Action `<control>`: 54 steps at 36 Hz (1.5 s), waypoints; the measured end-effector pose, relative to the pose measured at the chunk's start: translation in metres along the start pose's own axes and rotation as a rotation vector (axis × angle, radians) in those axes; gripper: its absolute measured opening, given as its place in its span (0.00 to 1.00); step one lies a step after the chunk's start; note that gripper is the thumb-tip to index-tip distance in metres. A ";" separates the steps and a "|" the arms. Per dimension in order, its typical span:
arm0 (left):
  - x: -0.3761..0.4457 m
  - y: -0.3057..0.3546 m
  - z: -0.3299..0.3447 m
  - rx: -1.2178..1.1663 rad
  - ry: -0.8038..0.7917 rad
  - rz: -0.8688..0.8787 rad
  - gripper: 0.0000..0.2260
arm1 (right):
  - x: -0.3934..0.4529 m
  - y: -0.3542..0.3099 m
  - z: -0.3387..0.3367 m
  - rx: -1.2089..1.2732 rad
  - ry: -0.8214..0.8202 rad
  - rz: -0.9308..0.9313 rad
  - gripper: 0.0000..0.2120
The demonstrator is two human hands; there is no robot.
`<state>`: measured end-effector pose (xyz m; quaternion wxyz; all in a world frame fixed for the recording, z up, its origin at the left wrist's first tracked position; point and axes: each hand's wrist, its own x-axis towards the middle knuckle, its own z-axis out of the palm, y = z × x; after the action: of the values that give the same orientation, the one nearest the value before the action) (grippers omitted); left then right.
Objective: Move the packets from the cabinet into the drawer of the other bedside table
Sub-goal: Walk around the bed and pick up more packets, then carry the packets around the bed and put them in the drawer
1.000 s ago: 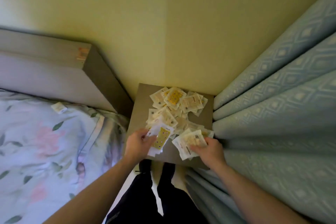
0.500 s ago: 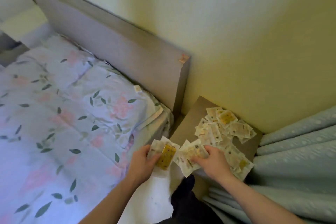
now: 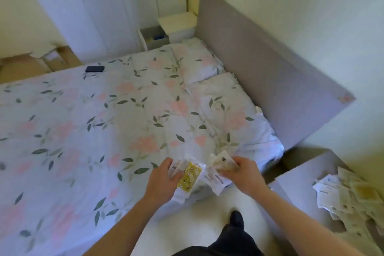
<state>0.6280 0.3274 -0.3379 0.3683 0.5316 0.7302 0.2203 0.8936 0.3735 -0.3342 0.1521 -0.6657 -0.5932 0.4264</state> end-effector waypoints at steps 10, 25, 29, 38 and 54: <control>-0.025 -0.112 -0.150 -0.095 0.254 -0.225 0.13 | 0.029 -0.171 0.120 -0.198 -0.214 -0.255 0.18; -0.150 -0.314 -0.349 -0.263 0.758 -0.655 0.09 | 0.011 -0.410 0.416 -0.343 -0.702 -0.686 0.08; -0.213 -0.368 -0.383 -0.299 0.897 -0.744 0.10 | -0.036 -0.465 0.500 -0.394 -0.785 -0.792 0.09; -0.345 -0.495 -0.464 -0.299 0.994 -0.805 0.09 | -0.164 -0.530 0.660 -0.422 -0.851 -0.897 0.07; -0.407 -0.660 -0.659 -0.290 1.027 -0.812 0.07 | -0.245 -0.669 0.855 -0.351 -0.891 -0.885 0.08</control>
<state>-0.2199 -0.2310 -0.2685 0.0953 -0.0125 0.9178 0.3852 -0.1709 0.0563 -0.2702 -0.0584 -0.1330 -0.8784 0.4554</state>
